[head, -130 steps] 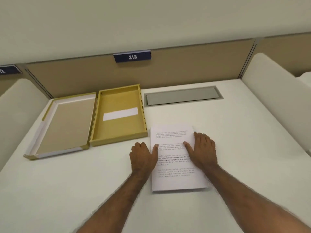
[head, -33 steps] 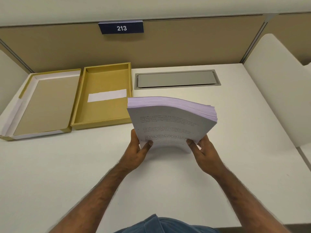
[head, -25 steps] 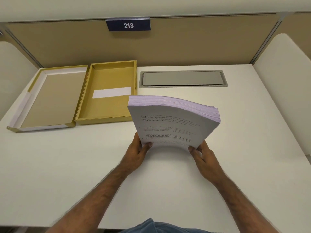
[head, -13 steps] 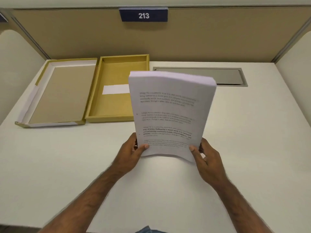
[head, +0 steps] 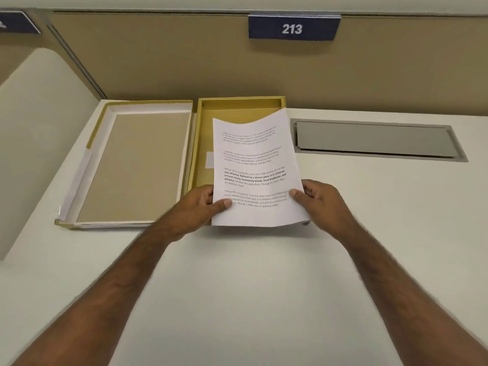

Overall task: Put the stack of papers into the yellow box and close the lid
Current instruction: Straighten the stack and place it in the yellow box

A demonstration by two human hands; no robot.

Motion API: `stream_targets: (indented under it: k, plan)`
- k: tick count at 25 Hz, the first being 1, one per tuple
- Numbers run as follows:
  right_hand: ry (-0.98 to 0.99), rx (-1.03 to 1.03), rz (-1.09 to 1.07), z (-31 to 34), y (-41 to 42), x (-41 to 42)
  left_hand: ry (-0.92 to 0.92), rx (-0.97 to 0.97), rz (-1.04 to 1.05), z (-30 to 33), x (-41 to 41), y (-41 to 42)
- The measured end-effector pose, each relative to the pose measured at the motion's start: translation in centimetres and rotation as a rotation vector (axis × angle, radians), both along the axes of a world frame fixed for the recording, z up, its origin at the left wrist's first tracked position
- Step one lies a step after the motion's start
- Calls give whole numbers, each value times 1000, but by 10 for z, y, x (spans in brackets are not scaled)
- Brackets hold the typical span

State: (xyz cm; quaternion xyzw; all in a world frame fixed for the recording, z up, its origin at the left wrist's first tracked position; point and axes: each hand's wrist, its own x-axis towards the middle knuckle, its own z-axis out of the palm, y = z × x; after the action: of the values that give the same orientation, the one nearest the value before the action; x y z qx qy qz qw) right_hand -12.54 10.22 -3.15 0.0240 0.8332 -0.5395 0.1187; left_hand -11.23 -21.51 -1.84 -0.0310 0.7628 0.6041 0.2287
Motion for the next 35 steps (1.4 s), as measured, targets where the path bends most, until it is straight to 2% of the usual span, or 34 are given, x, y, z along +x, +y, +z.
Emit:
stream_targets:
  k: [6, 11, 14, 18, 23, 27, 31, 35]
  plan:
    - [-146, 81, -44, 1, -42, -61, -107, -145, 14, -3, -74, -32]
    - [-241, 181, -64, -1, -60, -86, -205, -292, 12, -11, -101, -31]
    - [-284, 300, -79, -3, -66, -91, -129, -501, -27, -18, -101, -24]
    - [-310, 442, -87, -3, -71, -92, -5, -637, -29, -20, -87, -17]
    - [-162, 678, -71, 0, -73, -79, 81, -814, -35, -19, -68, -15]
    - [-52, 671, -152, 4, -76, -57, 164, -872, -14, -15, -55, -8]
    - [98, 615, -361, 4, -63, -38, 392, -831, 214, -10, -42, -15]
    - [-49, 627, -314, -7, -52, -25, 405, -922, 259, -21, -28, -30]
